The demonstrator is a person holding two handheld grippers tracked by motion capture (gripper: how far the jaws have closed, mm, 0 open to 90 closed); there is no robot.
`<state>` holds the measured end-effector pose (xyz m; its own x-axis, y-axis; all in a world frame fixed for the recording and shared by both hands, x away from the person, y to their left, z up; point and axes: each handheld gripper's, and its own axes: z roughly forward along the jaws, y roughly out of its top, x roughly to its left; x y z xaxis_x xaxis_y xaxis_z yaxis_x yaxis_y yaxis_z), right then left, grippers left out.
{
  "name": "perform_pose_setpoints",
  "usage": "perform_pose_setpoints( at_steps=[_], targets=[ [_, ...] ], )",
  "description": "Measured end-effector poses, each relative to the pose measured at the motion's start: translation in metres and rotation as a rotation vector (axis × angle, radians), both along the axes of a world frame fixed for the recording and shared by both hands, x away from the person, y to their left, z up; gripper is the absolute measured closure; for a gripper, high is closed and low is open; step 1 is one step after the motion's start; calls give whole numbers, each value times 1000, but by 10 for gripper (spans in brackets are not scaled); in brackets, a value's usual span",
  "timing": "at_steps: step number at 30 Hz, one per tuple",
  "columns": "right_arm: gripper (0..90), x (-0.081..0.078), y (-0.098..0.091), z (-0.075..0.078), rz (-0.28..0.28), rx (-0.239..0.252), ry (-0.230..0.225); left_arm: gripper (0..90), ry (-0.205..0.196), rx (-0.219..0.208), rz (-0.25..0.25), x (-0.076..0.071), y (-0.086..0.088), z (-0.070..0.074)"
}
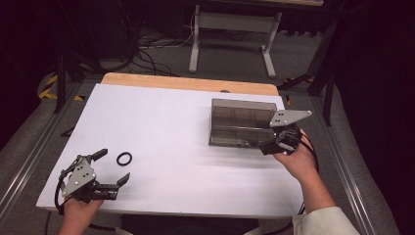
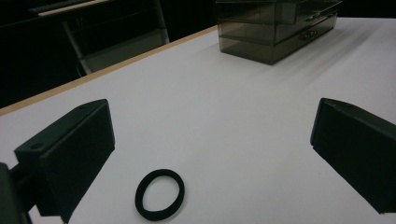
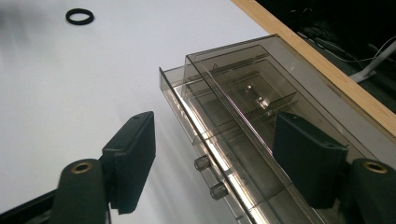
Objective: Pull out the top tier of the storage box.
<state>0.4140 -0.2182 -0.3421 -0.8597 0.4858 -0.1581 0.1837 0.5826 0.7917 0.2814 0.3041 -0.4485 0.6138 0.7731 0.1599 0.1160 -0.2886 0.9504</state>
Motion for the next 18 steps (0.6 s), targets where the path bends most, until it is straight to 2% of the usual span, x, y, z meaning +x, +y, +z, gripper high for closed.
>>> perform_pose_setpoints(
  at_steps=[9,14,18],
  targets=[
    [323,13,1,-1,3,-68,22,7,2,-1,-1,1,0,0],
    [326,15,2,0,9,-80,23,7,1,1,-1,0,0,0],
    [330,17,3,-1,21,-112,22,7,3,-2,-2,0,0,0]
  ],
)
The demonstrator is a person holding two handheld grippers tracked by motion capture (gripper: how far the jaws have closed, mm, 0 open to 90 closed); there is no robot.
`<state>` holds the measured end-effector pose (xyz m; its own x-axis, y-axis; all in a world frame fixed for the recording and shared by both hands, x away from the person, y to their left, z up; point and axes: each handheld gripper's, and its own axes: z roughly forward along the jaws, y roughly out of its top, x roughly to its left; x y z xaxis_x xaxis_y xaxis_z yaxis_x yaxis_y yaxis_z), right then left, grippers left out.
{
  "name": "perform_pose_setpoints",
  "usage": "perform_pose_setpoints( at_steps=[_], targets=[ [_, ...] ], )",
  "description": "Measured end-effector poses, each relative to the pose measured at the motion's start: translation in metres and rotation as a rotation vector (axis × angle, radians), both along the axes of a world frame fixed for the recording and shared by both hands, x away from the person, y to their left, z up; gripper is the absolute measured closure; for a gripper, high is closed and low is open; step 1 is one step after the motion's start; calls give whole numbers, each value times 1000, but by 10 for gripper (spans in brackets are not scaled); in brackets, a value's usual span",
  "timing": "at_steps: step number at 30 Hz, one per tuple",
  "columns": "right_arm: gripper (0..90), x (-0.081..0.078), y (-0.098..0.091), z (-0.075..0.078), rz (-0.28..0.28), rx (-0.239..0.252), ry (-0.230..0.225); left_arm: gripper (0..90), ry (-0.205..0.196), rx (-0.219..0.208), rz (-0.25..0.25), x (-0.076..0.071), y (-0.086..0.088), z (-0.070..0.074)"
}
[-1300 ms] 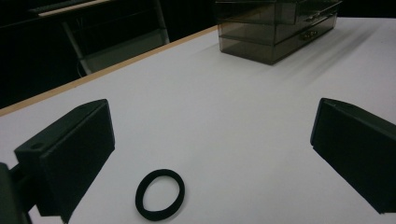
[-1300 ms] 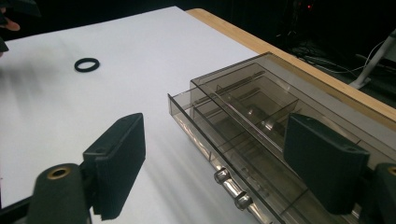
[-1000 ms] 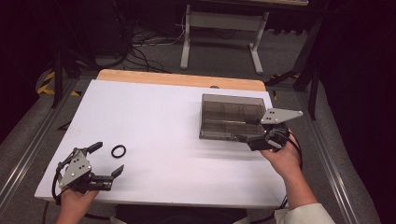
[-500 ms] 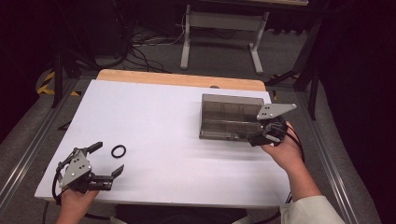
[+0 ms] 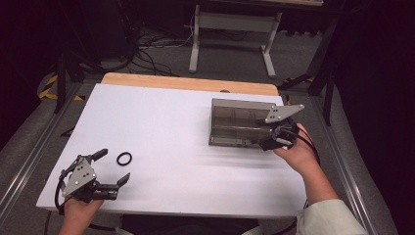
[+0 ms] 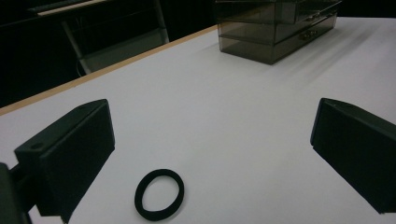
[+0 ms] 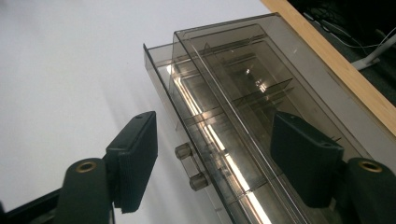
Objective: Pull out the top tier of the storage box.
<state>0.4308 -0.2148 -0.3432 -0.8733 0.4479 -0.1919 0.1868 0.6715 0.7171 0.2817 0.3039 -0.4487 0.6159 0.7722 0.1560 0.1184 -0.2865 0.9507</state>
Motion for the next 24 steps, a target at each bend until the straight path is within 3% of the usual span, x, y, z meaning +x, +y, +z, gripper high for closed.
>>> perform_pose_setpoints(
  at_steps=[7,10,16,17,20,21,24],
  targets=[
    [333,3,2,-3,18,-36,-6,7,-2,4,2,0,0,0],
    [384,4,3,-6,39,-96,-15,7,1,2,2,0,0,0],
    [415,7,5,-11,62,-143,-6,7,-1,4,4,0,0,0],
    [426,6,6,-12,78,-172,-10,7,1,2,2,0,0,0],
    [436,6,9,-13,95,-198,-12,7,1,1,2,0,0,0],
    [445,6,11,-14,95,-233,-20,7,1,1,2,0,0,0],
    [453,7,12,-15,114,-255,-18,7,0,3,2,0,0,0]
  ],
)
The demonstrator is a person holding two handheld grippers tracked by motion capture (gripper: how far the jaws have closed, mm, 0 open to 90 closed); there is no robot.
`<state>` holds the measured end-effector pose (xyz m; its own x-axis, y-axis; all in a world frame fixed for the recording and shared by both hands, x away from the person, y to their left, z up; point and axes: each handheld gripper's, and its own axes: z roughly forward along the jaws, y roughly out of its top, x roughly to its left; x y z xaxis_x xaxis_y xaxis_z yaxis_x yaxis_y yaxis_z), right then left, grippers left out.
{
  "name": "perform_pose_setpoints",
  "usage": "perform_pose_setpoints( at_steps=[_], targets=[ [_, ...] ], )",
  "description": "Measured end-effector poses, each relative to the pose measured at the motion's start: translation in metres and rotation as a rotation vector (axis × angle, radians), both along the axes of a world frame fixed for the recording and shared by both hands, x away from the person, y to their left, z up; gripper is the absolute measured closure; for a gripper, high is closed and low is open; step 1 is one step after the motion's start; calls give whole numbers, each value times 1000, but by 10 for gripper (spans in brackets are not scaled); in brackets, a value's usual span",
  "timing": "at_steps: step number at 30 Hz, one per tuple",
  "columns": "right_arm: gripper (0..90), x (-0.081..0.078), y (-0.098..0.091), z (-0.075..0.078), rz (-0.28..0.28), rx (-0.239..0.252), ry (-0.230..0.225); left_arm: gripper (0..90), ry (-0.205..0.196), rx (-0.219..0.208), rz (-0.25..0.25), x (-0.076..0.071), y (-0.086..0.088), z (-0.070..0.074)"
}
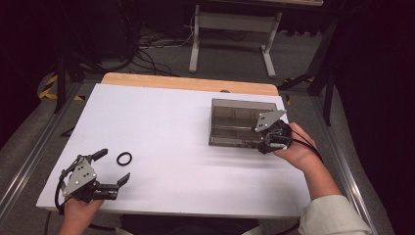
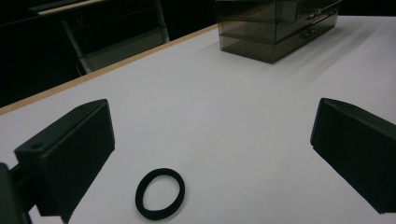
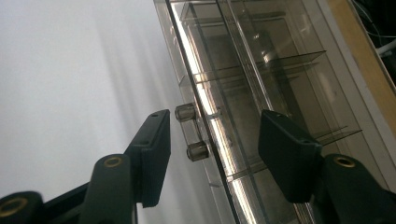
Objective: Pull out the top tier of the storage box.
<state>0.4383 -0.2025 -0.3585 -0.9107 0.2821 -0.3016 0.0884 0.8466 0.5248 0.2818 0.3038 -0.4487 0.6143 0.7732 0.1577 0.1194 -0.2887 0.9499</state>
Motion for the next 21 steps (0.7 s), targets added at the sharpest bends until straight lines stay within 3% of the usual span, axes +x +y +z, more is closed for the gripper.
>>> perform_pose_setpoints(
  at_steps=[5,6,11,14,21],
  targets=[
    [474,2,3,-5,-11,-41,-4,7,2,-2,-1,0,0,0],
    [482,2,4,-7,2,-69,-2,7,1,-1,0,0,0,0],
    [506,2,7,-12,-10,-91,4,7,1,0,0,0,0,0],
    [535,2,9,-15,7,-129,11,7,1,-1,-1,0,0,0],
    [566,2,13,-18,23,-165,-8,7,1,-1,-2,0,0,0]
  ],
)
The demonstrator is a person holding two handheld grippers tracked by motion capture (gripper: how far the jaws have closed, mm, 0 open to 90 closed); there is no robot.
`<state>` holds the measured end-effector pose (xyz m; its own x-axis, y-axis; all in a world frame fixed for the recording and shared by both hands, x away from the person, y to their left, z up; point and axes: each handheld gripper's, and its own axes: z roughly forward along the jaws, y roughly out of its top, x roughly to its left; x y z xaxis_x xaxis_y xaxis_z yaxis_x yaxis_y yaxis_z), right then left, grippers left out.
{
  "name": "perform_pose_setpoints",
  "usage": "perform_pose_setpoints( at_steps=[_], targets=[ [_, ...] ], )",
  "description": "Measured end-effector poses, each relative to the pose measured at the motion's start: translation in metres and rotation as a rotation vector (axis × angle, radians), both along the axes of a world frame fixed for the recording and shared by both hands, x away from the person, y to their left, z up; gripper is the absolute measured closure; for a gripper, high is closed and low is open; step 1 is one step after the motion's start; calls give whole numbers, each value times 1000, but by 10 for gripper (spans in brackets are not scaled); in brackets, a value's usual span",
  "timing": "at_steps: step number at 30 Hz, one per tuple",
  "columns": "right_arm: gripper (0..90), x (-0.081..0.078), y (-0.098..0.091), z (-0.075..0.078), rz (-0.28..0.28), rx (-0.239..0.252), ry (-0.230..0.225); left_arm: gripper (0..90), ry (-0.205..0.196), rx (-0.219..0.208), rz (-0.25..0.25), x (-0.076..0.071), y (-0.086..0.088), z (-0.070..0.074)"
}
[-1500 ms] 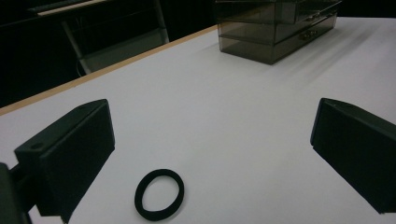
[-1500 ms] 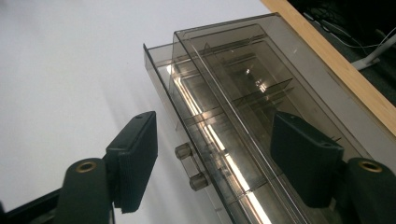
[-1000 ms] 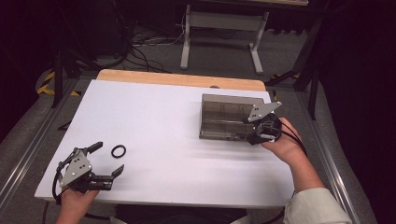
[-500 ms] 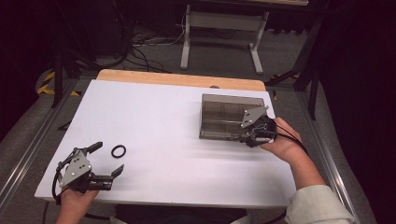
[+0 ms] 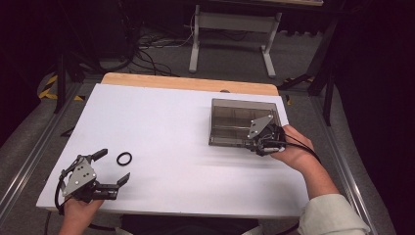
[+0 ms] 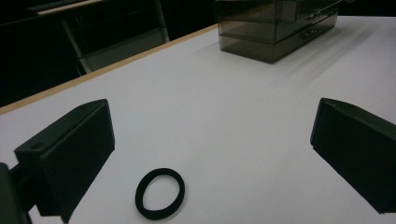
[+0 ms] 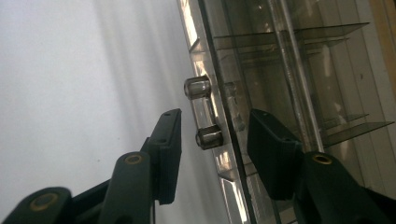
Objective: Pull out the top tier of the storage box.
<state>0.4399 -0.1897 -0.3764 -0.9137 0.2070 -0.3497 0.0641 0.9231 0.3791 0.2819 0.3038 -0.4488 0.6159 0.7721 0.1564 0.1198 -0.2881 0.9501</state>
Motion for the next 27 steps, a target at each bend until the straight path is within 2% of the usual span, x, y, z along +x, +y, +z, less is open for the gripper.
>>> perform_pose_setpoints(
  at_steps=[2,4,6,8,9,11,13,23,27],
  targets=[
    [587,-1,2,-2,-11,-12,-6,7,-2,1,2,0,0,0],
    [613,-1,3,-4,9,-36,-13,7,-1,0,0,0,0,0],
    [634,-3,4,-4,3,-54,-25,7,0,-1,-1,0,0,0],
    [684,-5,6,-2,-3,-46,-49,7,-1,-1,0,0,0,0],
    [687,-4,6,-2,8,-51,-55,7,-2,1,0,0,0,0],
    [688,-6,7,-2,-9,-46,-51,7,-2,0,0,0,0,0],
    [691,-6,7,-2,12,-59,-67,7,-1,-1,0,0,0,0],
    [691,-16,7,4,20,-64,-60,7,0,-2,0,0,0,0],
    [693,-21,8,4,34,-81,-62,7,0,-2,0,0,0,0]
  ],
)
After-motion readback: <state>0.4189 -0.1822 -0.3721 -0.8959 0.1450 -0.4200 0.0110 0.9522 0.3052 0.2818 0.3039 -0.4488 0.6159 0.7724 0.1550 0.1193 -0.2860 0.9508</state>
